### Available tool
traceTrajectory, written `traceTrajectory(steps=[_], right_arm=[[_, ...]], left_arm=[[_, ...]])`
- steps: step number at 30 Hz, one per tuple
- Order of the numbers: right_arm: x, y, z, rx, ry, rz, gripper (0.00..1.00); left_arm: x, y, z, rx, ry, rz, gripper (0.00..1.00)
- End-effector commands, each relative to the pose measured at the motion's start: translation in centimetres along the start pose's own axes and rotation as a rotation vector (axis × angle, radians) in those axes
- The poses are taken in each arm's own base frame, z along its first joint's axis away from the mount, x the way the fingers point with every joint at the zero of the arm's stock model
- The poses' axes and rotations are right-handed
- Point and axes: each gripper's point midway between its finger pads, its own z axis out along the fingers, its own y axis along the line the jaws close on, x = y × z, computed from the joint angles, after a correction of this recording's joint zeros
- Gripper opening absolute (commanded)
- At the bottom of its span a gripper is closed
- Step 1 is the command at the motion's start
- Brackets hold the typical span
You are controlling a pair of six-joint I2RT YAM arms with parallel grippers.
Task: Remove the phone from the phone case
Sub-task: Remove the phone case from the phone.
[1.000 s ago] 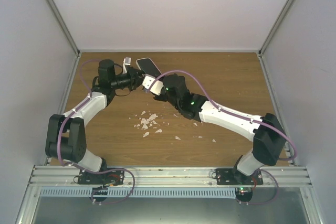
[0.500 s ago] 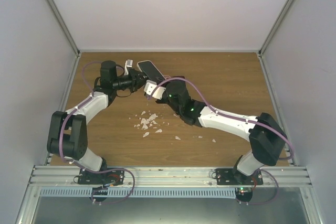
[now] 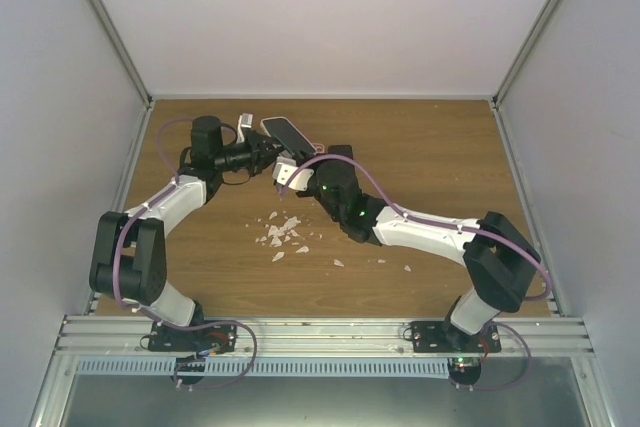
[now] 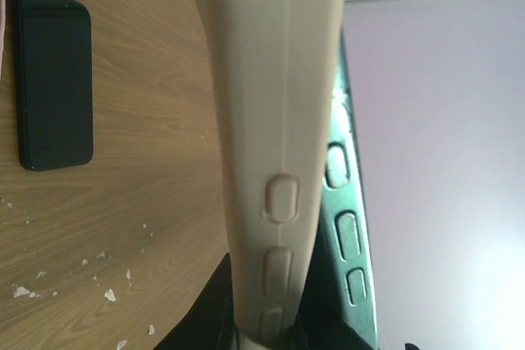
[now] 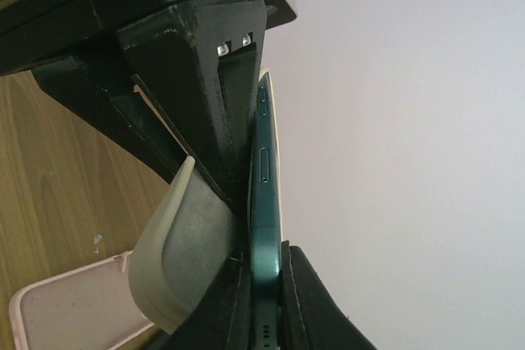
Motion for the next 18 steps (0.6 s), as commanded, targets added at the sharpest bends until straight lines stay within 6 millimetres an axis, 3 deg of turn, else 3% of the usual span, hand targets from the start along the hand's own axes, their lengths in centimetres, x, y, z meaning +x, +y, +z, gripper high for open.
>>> traceTrajectory(steps=[1, 8, 13, 18], right_arm=[[0.9, -4.8, 0.1, 0.155, 0.063, 0.087, 0.00], [0.3, -6.0, -0.3, 0.116, 0.071, 0.148, 0.01], [0.4, -6.5, -0.6, 0.073, 0.084, 0.214, 0.00], [0.9, -6.5, -0.2, 0.055, 0.095, 0.252, 0.01]], left_arm=[[3.1, -1.5, 0.3, 0.072, 0.141, 0.086, 0.00], [2.2, 0.1, 0.4, 0.003, 0.084, 0.098, 0.00], [0.5, 3.1, -0.5, -0.128, -0.029, 0.105, 0.00], [0.1, 5.2, -1.3, -0.203, -0.072, 0.107, 0.00]])
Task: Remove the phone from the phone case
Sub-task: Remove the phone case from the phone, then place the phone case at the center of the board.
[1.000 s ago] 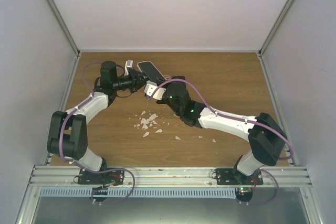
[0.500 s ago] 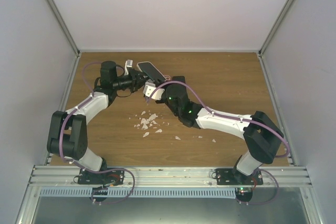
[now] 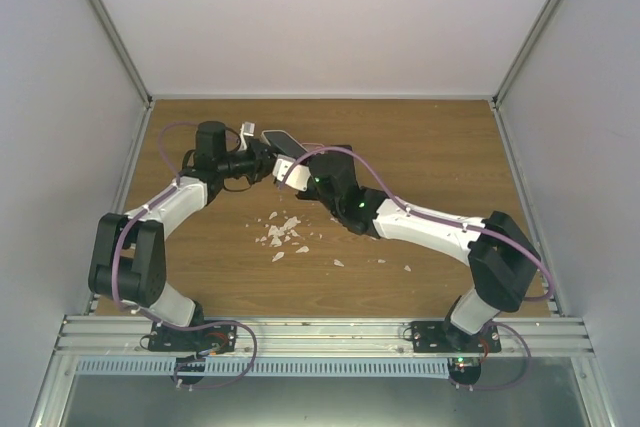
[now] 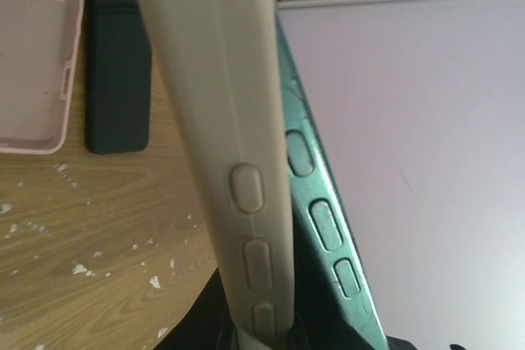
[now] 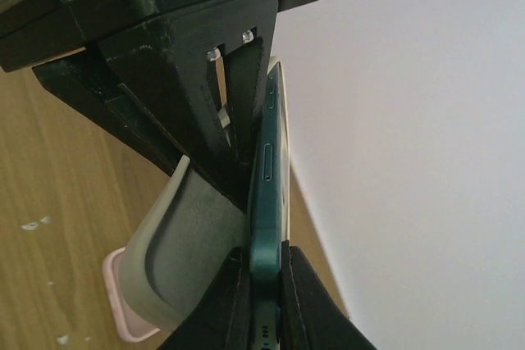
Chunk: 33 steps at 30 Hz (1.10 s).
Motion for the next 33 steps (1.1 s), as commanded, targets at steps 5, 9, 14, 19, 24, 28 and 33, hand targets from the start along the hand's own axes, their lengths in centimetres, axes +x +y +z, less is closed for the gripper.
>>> traceTrajectory(steps=[5, 9, 14, 19, 24, 28, 33], right_arm=[[-0.4, -9.2, -1.5, 0.169, -0.003, 0.237, 0.00], [-0.2, -9.9, -1.6, 0.149, -0.008, 0.266, 0.00], [0.1, -10.2, -1.9, 0.115, -0.012, 0.290, 0.00], [1.7, -11.4, -2.7, 0.114, 0.006, 0.305, 0.01], [3.9, -12.4, -3.6, 0.129, 0.037, 0.322, 0.00], [5.4, -12.2, -4.5, 0.135, 0.064, 0.315, 0.00], [8.0, -11.7, -5.5, 0.137, 0.120, 0.319, 0.00]], left_arm=[[-0.2, 3.3, -1.1, -0.126, -0.075, 0.141, 0.00], [-0.3, 3.6, -1.2, -0.141, -0.082, 0.156, 0.00], [-0.5, 4.1, -1.1, -0.164, -0.085, 0.179, 0.00], [0.9, 3.9, -1.1, -0.111, -0.038, 0.270, 0.00], [3.0, 4.8, -1.1, -0.086, 0.049, 0.325, 0.00], [4.8, 5.2, -0.8, -0.056, 0.139, 0.329, 0.00], [7.9, 6.6, -0.2, -0.049, 0.246, 0.327, 0.00]])
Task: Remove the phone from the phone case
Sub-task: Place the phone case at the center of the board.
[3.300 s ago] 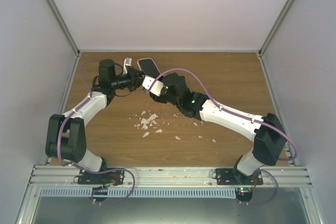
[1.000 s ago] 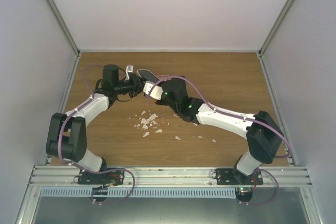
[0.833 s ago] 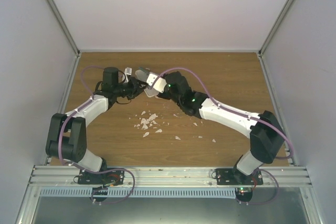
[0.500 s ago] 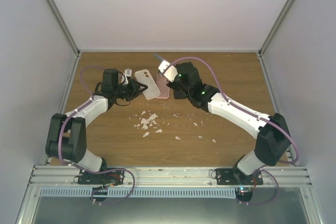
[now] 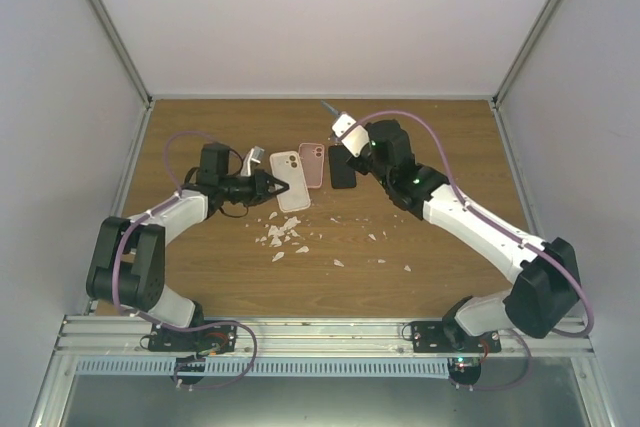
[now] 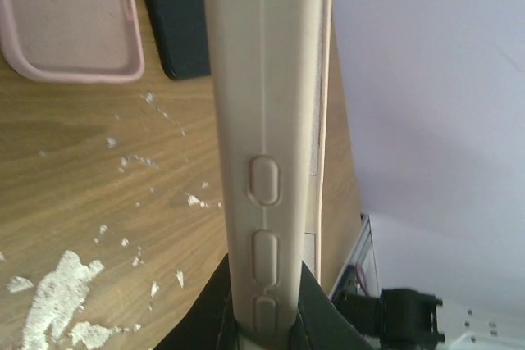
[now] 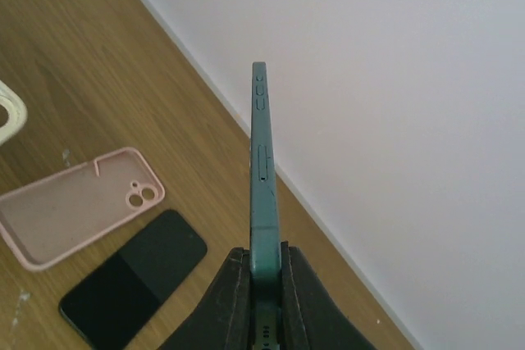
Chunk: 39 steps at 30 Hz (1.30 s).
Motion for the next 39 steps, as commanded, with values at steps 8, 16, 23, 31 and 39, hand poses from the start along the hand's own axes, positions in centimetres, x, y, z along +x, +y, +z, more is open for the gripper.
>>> traceTrajectory(steps=[8, 16, 23, 31, 39], right_arm=[[3.2, -3.1, -2.5, 0.079, 0.038, 0.032, 0.01], [3.9, -3.5, -2.5, 0.086, 0.057, 0.039, 0.00], [4.2, -3.2, -2.2, 0.078, 0.065, 0.027, 0.00], [4.3, -2.8, -1.8, 0.067, 0.061, 0.031, 0.00], [3.8, -3.3, -2.0, 0.074, 0.050, 0.019, 0.01]], left_arm=[[7.3, 1.8, 1.8, 0.008, 0.176, 0.015, 0.00], [9.3, 4.3, 3.6, -0.051, 0.255, -0.039, 0.00], [9.4, 7.0, 4.7, -0.135, 0.285, -0.079, 0.03], [9.7, 7.7, 4.9, -0.163, 0.297, -0.094, 0.40], [8.7, 6.6, 3.9, -0.193, 0.247, -0.054, 0.75]])
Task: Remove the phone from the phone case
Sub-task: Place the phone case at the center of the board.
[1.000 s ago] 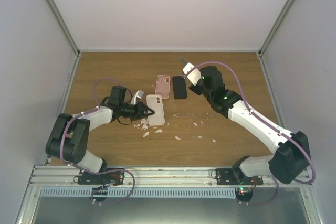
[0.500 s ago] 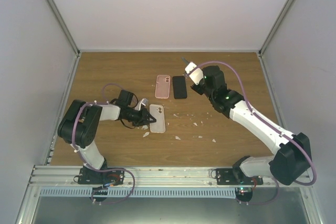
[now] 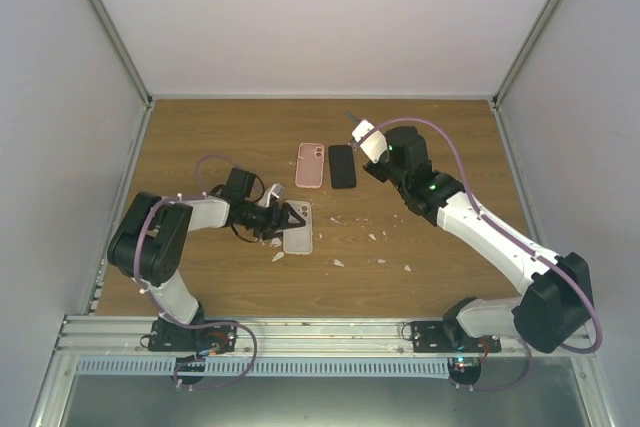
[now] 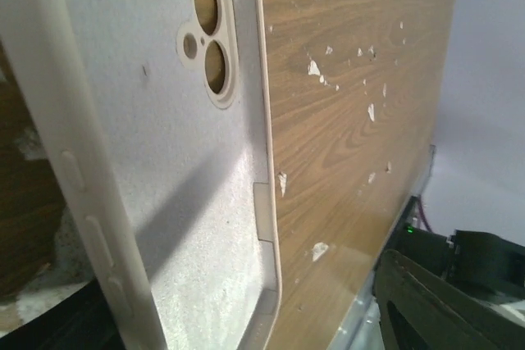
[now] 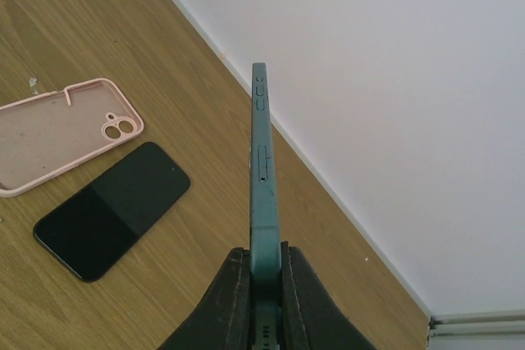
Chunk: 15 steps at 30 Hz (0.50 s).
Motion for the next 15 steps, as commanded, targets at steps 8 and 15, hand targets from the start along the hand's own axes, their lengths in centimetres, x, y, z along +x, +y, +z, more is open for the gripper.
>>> traceTrajectory(steps=[8, 15], right_arm=[[-2.3, -2.1, 0.0, 0.062, -0.077, -0.057, 0.01], [-4.0, -3.3, -0.2, 0.090, -0.110, -0.118, 0.01]], left_arm=[[-2.3, -1.8, -3.5, -0.077, -0.169, 0.085, 0.99], [-3.6, -4.7, -5.5, -0.047, -0.249, 0.154, 0.99]])
